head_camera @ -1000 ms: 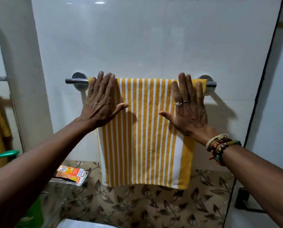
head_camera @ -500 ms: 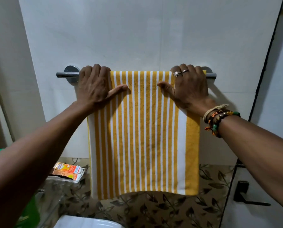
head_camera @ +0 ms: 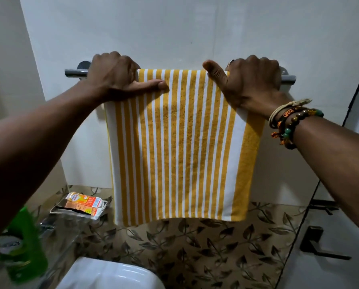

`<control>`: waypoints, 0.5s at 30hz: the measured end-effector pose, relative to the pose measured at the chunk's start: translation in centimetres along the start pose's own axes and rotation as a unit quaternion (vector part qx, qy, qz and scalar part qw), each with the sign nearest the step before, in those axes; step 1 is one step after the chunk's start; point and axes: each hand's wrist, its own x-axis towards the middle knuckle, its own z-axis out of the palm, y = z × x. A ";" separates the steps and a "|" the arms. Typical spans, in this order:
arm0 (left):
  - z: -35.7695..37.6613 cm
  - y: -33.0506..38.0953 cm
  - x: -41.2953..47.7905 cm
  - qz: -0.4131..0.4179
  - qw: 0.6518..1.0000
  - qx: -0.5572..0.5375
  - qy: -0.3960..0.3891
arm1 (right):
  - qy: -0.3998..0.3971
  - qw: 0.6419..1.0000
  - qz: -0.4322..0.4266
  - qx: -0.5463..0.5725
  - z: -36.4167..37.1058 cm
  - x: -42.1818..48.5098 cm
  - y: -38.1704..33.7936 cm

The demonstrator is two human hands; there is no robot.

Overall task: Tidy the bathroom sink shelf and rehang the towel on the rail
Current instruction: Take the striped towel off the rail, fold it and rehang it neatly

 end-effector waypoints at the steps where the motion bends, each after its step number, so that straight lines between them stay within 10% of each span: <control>1: 0.0 -0.3 0.2 0.012 1.000 -0.010 -0.011 | -0.002 1.000 -0.001 0.001 -0.1 0.2 0.0; 15: -0.5 -0.7 0.2 0.009 0.998 -0.035 -0.052 | -0.025 1.000 -0.006 0.016 0.4 0.5 0.6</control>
